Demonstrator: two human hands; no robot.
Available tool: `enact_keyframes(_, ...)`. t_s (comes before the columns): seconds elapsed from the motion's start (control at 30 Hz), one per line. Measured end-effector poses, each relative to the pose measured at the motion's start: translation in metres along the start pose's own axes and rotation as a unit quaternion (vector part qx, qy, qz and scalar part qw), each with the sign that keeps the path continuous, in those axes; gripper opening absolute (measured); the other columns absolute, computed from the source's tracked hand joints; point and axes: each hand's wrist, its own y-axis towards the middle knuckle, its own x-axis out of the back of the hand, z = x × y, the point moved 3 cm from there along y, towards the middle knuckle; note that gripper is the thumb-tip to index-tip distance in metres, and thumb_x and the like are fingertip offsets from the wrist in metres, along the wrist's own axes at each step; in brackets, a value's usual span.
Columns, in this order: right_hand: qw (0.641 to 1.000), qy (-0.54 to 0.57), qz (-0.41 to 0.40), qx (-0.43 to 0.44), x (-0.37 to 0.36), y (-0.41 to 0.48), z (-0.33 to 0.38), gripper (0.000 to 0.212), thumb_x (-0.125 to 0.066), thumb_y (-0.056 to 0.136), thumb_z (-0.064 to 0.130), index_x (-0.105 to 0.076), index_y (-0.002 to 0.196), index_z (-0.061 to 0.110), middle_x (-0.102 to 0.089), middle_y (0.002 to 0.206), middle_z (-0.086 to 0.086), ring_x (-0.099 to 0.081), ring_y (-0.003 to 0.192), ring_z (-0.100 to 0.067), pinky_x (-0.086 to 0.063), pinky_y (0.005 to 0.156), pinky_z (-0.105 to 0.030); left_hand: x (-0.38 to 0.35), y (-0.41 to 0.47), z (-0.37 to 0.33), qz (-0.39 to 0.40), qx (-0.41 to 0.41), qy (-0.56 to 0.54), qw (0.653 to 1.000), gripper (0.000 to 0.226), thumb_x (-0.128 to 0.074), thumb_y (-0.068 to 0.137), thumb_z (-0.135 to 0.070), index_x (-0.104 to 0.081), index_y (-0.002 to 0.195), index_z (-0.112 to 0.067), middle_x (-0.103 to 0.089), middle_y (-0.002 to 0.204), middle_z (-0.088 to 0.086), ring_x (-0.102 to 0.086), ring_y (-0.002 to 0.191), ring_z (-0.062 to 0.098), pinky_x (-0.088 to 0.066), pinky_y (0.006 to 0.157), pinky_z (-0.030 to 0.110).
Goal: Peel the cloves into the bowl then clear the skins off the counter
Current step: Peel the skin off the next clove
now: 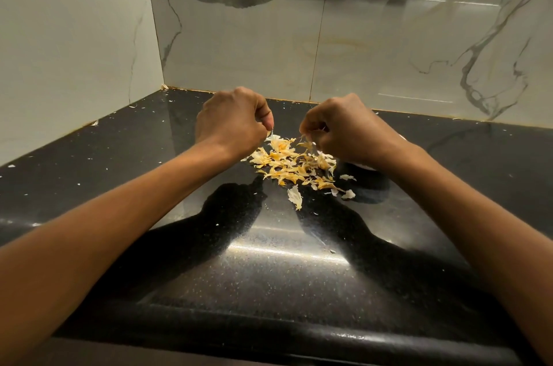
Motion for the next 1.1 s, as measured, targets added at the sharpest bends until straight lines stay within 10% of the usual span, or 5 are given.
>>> enact_keyframes(0.27,0.997,-0.073,-0.006,-0.016,-0.006,-0.002,-0.002,0.013,-0.069,0.093,0.015,-0.077,0.101,0.021,-0.074,0.098,-0.002,-0.067,0.086,-0.022,-0.060,0.077,-0.043,0.003,-0.002,-0.003,0.002,0.001,0.016,1.000,0.027,-0.066,0.085,-0.006,-0.073,0.074,-0.030,-0.075,0.097,-0.005,-0.053,0.070,0.008,-0.041,0.069,0.027)
enact_keyframes(0.47,1.000,0.012,0.011,-0.022,-0.004,-0.001,-0.001,0.034,-0.074,0.091,0.018,-0.070,0.125,0.016,-0.072,0.120,-0.003,-0.065,0.095,-0.007,-0.055,0.090,-0.028,0.002,-0.002,-0.002,-0.001,0.004,0.014,1.000,0.027,-0.064,0.087,-0.008,-0.072,0.077,-0.033,-0.067,0.087,-0.012,-0.045,0.061,0.001,-0.036,0.066,0.025)
enact_keyframes(0.73,0.995,0.004,0.097,0.030,0.010,-0.003,0.004,0.021,-0.074,0.087,0.007,-0.077,0.102,0.021,-0.073,0.098,0.007,-0.057,0.075,0.008,-0.040,0.060,0.004,-0.001,0.000,-0.002,0.002,-0.016,0.009,1.000,0.022,-0.065,0.089,-0.006,-0.072,0.083,-0.026,-0.068,0.091,-0.008,-0.049,0.075,0.006,-0.024,0.055,0.011)
enact_keyframes(1.1,0.982,-0.004,0.181,0.053,-0.010,-0.008,0.011,0.017,-0.069,0.092,0.012,-0.077,0.102,0.024,-0.075,0.097,0.009,-0.063,0.085,-0.004,-0.044,0.070,-0.014,-0.003,0.001,-0.001,0.005,-0.021,0.008,1.000,0.028,-0.066,0.086,-0.007,-0.064,0.076,-0.033,-0.059,0.084,-0.012,-0.051,0.078,0.010,-0.036,0.067,0.025)
